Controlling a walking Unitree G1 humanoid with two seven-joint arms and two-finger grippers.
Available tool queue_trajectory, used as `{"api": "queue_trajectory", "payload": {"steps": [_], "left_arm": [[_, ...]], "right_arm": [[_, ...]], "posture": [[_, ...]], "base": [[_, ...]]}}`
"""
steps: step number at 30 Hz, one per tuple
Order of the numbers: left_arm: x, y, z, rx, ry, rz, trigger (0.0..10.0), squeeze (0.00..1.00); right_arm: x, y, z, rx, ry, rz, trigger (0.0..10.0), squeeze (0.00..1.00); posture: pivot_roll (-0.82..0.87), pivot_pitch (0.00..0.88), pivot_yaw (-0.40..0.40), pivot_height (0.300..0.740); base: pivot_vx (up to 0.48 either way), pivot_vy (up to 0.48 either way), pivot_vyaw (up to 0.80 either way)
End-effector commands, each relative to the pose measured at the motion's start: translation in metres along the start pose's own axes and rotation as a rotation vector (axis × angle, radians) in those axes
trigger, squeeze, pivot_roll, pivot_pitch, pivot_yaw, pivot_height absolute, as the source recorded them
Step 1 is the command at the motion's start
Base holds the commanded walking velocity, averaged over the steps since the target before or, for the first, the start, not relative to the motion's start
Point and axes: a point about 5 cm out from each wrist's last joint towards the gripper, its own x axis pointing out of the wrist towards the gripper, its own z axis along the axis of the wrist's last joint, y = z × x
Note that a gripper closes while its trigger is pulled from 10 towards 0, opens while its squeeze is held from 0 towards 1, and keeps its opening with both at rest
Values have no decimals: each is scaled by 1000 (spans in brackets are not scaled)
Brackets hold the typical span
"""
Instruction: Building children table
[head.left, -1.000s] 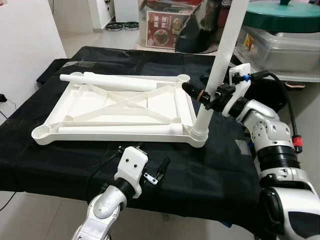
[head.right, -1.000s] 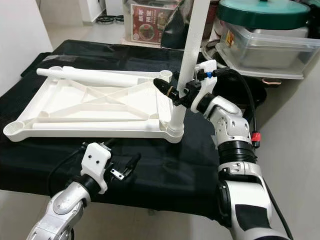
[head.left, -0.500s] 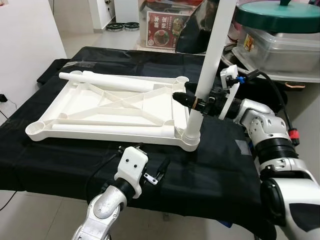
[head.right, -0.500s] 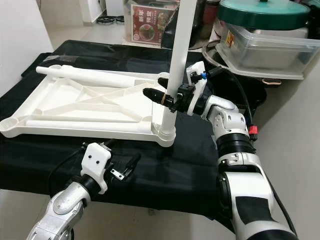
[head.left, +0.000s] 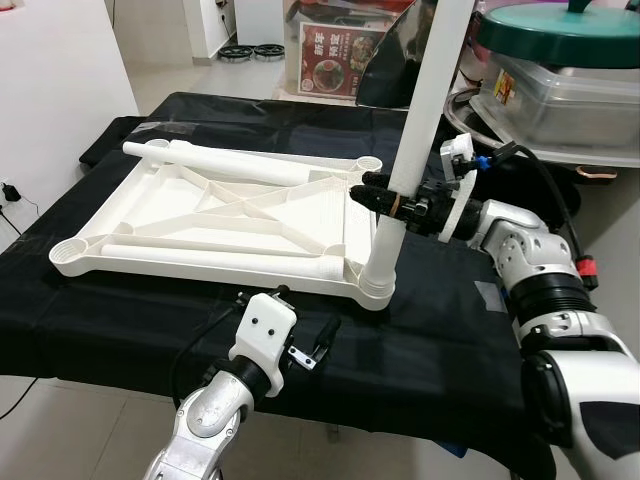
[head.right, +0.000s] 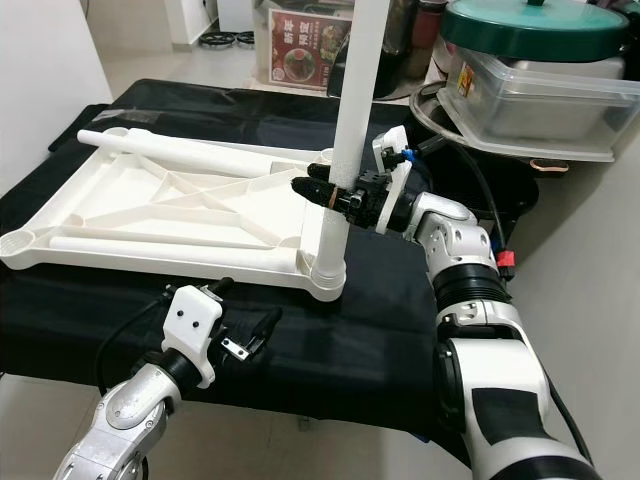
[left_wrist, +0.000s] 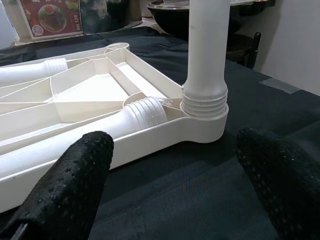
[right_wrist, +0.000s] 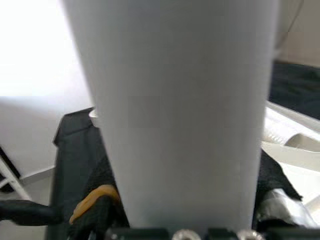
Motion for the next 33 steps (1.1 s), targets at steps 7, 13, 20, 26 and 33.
{"api": "queue_trajectory", "payload": {"steps": [7, 13, 20, 26, 33], "left_arm": [[1, 0, -1, 11, 0, 1, 10000, 0], [3, 1, -1, 11, -3, -1, 10000, 0], [5, 0, -1, 12, -3, -5, 10000, 0], [6, -1, 0, 13, -9, -9, 10000, 0], [7, 1, 0, 14, -12, 0, 10000, 0]], "right_arm": [[-2, -17, -9, -76, 9, -382, 0, 0], [-17, -25, -21, -175, 85, -773, 0, 0], [-18, -16, -23, -209, 84, -934, 0, 0], [0, 7, -19, -177, 24, -1148, 0, 0], [11, 24, -19, -70, -53, -1301, 0, 0]], "posture": [[149, 44, -78, 740], [140, 46, -71, 740], [130, 46, -65, 740], [132, 48, -67, 740], [133, 51, -72, 740]], "base": [[0, 0, 0], [0, 0, 0], [0, 0, 0], [0, 0, 0], [0, 0, 0]]}}
